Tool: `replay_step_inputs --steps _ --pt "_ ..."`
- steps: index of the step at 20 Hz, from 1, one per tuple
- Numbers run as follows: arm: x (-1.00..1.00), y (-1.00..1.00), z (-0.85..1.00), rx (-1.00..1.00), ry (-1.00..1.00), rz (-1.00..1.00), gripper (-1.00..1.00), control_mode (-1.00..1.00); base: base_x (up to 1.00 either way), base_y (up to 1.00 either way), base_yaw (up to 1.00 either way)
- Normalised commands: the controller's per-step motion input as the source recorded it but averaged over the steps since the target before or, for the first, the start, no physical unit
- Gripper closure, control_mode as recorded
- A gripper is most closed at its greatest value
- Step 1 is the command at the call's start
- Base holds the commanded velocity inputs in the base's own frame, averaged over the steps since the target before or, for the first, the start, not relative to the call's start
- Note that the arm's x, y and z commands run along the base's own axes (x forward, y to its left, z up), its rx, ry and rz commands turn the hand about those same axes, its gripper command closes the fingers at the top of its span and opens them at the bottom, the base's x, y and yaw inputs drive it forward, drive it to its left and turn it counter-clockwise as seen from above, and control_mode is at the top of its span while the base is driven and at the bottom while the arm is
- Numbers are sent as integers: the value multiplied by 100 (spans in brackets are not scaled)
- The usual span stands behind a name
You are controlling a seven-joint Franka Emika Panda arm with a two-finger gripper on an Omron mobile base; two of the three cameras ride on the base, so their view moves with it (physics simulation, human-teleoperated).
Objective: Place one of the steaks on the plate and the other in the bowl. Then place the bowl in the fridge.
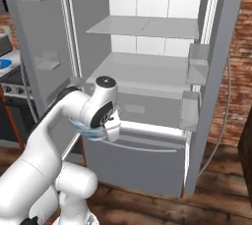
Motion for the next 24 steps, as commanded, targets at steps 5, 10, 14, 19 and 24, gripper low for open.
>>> replay_step_inputs --steps 5,10,14,19,24 --pt "0 0 0 0 0 0 100 100 34 -36 -4" --pt "0 0 0 0 0 0 100 100 19 -3 -20" --pt "0 0 0 0 0 0 100 100 43 0 -34" --pt "0 0 0 0 0 0 100 100 54 0 -26" --pt "0 0 0 0 0 0 100 100 55 -1 -2"
